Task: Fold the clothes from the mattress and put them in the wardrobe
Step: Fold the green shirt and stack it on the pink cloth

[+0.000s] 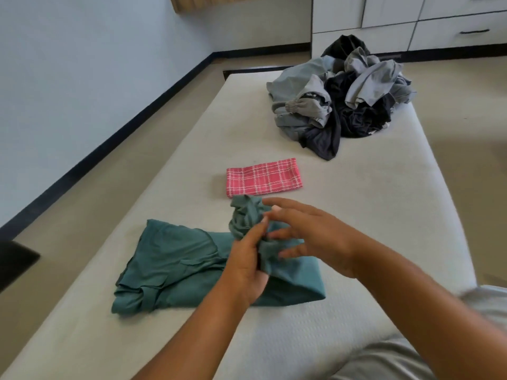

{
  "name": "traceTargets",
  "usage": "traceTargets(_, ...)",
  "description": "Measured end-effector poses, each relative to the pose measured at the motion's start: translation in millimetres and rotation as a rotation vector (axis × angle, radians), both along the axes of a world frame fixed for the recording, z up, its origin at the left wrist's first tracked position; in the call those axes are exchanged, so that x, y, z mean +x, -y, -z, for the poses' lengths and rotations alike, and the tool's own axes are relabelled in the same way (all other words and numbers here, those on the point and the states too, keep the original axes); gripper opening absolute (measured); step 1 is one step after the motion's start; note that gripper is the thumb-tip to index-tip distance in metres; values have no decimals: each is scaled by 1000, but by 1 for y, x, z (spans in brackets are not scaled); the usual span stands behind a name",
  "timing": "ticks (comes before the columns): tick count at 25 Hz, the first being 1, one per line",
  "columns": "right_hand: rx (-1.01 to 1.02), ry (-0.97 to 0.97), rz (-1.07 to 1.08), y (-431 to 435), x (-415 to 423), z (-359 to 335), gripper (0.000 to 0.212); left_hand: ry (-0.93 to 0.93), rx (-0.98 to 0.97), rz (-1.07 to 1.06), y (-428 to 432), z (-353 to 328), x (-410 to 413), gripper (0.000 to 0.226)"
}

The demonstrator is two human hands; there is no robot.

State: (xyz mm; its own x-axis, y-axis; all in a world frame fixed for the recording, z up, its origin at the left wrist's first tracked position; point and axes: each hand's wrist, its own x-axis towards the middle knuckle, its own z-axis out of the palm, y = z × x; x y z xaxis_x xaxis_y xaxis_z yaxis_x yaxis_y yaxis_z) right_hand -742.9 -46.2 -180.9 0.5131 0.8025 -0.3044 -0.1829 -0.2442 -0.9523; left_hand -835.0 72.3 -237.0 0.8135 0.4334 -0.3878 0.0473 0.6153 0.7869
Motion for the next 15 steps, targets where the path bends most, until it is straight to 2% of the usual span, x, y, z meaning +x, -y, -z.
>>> traceTargets(1, -16, 87, 30, -7, -3, 6, 36, -16, -17, -51, -16, 0, -11, 37)
traceTargets(3, -118, 380, -2, -21, -9, 24, 46, -28, -24, -173, -57, 0, -38, 39)
traceTargets(6, -274, 740, -317, -44, -23, 66, 72, -72, -5, -393, -128, 4, -88, 36)
traceTargets(8, -395, 949, -563, -59, -40, 100, 81, -206, 29, -501, -166, 19, -120, 34)
traceTargets(10, -471, 1085, -677, -72, -54, 123, 84, -381, 83, -569, -191, 40, -143, 31)
traceTargets(13, -523, 1199, -667, -76, -61, 140, 86, -589, 192, -661, -216, 65, -158, 27)
traceTargets(15, -501, 1266, -609, -73, -60, 145, 83, -823, 464, -729, -221, 68, -158, 46)
